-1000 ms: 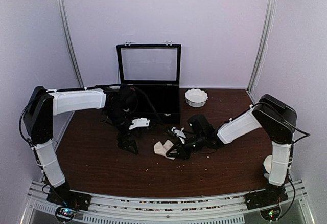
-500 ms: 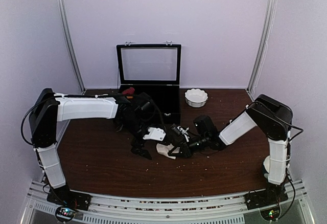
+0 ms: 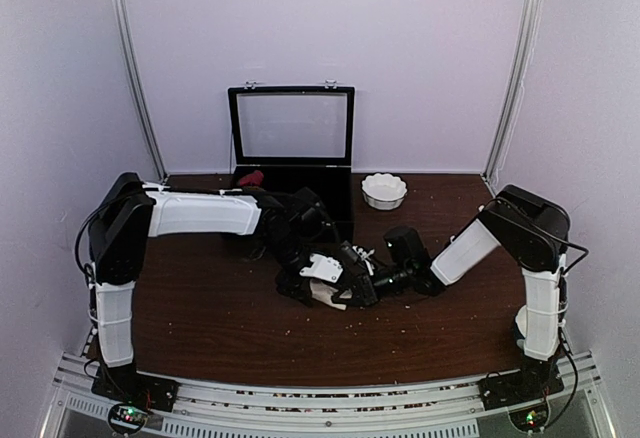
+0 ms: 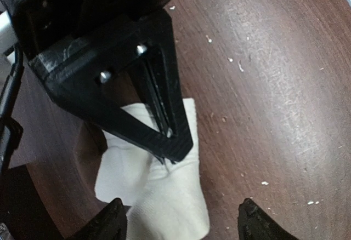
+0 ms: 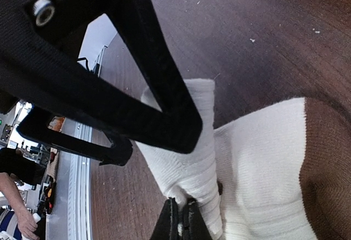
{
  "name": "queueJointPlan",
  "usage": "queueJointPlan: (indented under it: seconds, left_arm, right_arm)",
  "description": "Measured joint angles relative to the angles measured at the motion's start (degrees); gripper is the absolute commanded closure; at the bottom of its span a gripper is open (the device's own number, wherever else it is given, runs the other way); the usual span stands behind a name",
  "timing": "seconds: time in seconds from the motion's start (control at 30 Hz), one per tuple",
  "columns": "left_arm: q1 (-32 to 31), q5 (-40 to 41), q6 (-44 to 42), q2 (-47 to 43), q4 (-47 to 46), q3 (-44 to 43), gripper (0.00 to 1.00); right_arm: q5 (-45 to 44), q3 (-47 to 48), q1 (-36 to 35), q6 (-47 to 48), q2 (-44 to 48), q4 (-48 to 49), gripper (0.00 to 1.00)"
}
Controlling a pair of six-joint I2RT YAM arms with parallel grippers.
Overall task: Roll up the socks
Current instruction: Roll the sock at the center of the board.
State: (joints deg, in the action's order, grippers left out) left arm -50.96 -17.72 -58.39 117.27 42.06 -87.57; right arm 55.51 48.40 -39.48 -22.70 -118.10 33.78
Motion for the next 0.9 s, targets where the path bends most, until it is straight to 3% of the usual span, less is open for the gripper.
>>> queueJointPlan:
  seconds: [0.23,0.5,0.9]
  left_arm:
    - [-0.3,0.8,-0.7,4.4,2.4,-4.4,0.53]
    - [-0.3,1.5,-0.6,6.9,4.3,-5.3,0.57]
    - [1.0,-1.7,2.7,10.8,10.6,-12.1,0.78]
  right_arm:
    - [0.0,-0.8,0.2,-2.7,-0.3,3.4,1.00]
    - [0.2,-1.5,0.6,-6.3,-0.9,7.8,1.00]
    - [-1.1,-3.1,0.3,-5.6,-0.7,9.6,1.00]
